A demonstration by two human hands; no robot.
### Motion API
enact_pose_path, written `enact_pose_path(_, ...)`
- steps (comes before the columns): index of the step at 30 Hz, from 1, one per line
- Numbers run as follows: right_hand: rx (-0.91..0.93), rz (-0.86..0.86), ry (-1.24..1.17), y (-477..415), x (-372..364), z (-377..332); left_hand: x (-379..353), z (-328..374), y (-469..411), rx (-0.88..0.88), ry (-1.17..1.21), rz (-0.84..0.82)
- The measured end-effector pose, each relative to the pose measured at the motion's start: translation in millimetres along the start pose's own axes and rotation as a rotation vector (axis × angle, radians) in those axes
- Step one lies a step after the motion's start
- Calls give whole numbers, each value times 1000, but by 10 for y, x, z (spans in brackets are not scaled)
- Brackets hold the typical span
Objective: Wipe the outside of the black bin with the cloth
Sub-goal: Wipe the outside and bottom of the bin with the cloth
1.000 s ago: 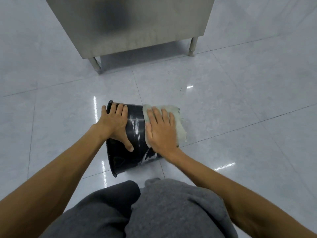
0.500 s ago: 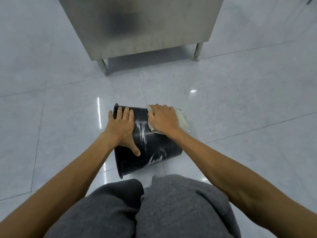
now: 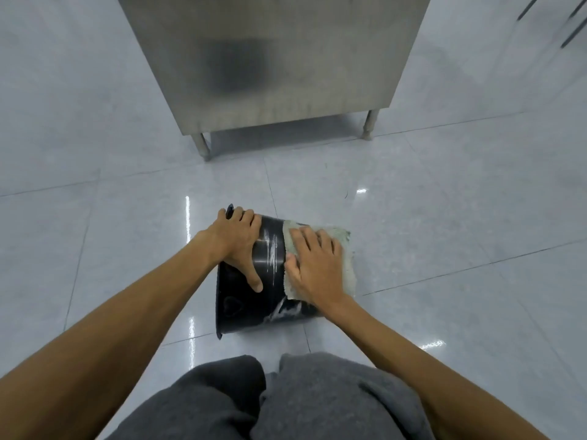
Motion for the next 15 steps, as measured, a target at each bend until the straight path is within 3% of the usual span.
enact_pose_path(4, -1, -65, -92, -341, -37, 207, -36, -87, 100, -45, 78, 125)
enact_pose_path(9, -26, -196, -253, -798, -115, 353, -226, 9, 461, 26, -17, 215)
enact_pose_path(15, -18, -202, -240, -878, -157, 346, -383, 146, 538, 140, 127, 195)
Point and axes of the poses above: each hand's wrist, its own y-axis away from the middle knuckle, its own x-axis out of the back of the hand, z = x × y, the point moved 4 cm from there along -y, towards the middle knuckle, and after that the axes turned 14 degrees about x, right-handed, at the moved point
